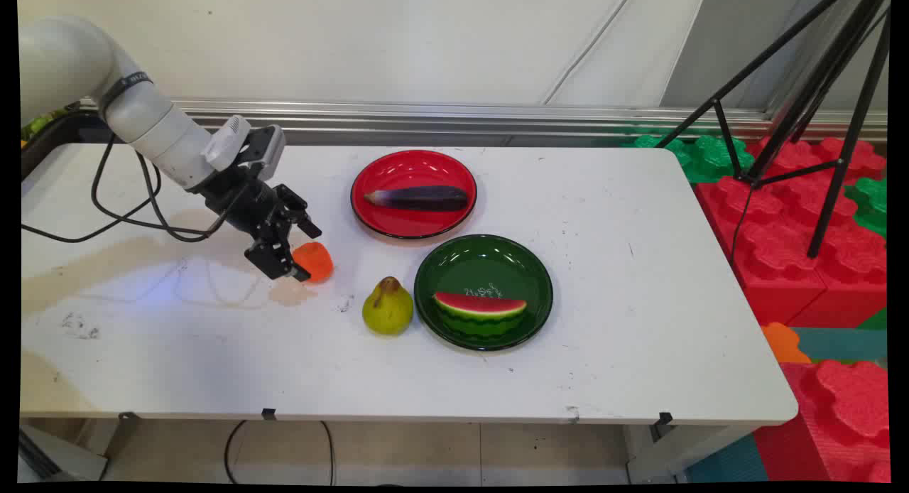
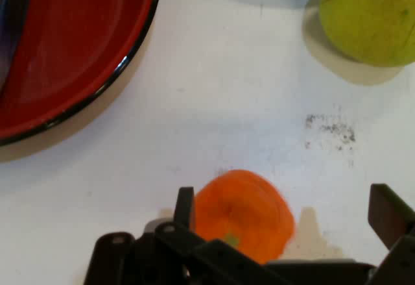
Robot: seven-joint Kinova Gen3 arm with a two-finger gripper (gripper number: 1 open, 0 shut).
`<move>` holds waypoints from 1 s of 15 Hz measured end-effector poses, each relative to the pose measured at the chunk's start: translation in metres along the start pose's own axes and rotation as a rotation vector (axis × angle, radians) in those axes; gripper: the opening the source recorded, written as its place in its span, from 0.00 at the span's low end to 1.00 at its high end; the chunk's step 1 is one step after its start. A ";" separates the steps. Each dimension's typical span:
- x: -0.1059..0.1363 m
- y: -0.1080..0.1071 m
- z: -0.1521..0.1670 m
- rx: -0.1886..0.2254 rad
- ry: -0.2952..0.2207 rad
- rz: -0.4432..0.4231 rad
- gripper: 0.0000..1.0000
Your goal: Pick up the eggplant from the red plate
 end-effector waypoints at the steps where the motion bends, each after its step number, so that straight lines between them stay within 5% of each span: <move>1: -0.001 0.000 -0.001 0.002 0.002 -0.002 1.00; 15: 0.000 -0.008 -0.047 0.081 0.079 -0.026 1.00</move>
